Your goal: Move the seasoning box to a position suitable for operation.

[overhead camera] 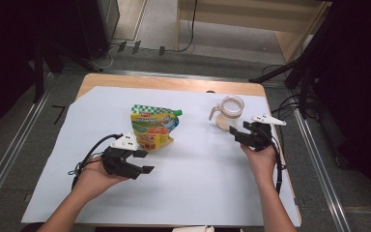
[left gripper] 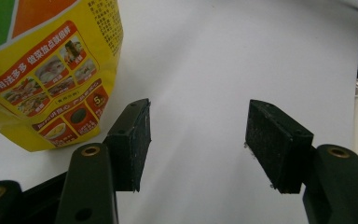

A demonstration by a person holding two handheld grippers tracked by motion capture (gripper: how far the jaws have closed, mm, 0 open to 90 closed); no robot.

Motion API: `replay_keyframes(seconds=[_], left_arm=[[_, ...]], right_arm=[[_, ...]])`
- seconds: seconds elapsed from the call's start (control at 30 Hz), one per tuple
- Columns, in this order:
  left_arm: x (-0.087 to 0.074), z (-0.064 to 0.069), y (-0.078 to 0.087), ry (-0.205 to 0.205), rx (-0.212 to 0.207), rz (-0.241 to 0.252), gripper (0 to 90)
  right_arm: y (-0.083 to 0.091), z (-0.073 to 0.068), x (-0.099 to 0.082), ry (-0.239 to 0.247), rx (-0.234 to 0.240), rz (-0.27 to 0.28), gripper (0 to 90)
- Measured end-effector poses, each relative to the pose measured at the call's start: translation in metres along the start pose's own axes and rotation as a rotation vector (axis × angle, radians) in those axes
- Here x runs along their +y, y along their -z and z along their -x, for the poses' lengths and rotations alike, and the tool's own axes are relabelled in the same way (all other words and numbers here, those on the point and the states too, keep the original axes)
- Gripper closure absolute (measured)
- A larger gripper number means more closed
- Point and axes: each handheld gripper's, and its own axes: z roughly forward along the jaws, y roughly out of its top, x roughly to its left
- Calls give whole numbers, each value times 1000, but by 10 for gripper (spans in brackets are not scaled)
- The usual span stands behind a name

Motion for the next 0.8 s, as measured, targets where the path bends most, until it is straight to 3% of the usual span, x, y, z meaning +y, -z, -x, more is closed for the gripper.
replay_keyframes(seconds=[0.03,0.17,0.33,0.5,0.63,0.7,0.8], left_arm=[[0,0,0,-1,2,-3,412],[0,1,0,1,0,-2,412],[0,0,-2,0,-5,-5,412],[0,2,-4,1,-3,-11,412],[2,6,-5,1,-13,-4,412],[2,8,-8,-3,-19,-2,413],[3,10,-12,-7,-27,-15,412]], right_arm=[[-5,3,3,-32,-12,21,273],[-17,4,6,-68,-16,22,198],[-32,-2,10,-39,-33,19,158],[-50,-7,14,-11,-117,28,140],[-63,-3,10,-53,-106,52,117],[-69,-1,8,-52,-102,77,105],[-77,-4,6,-57,-135,111,100]])
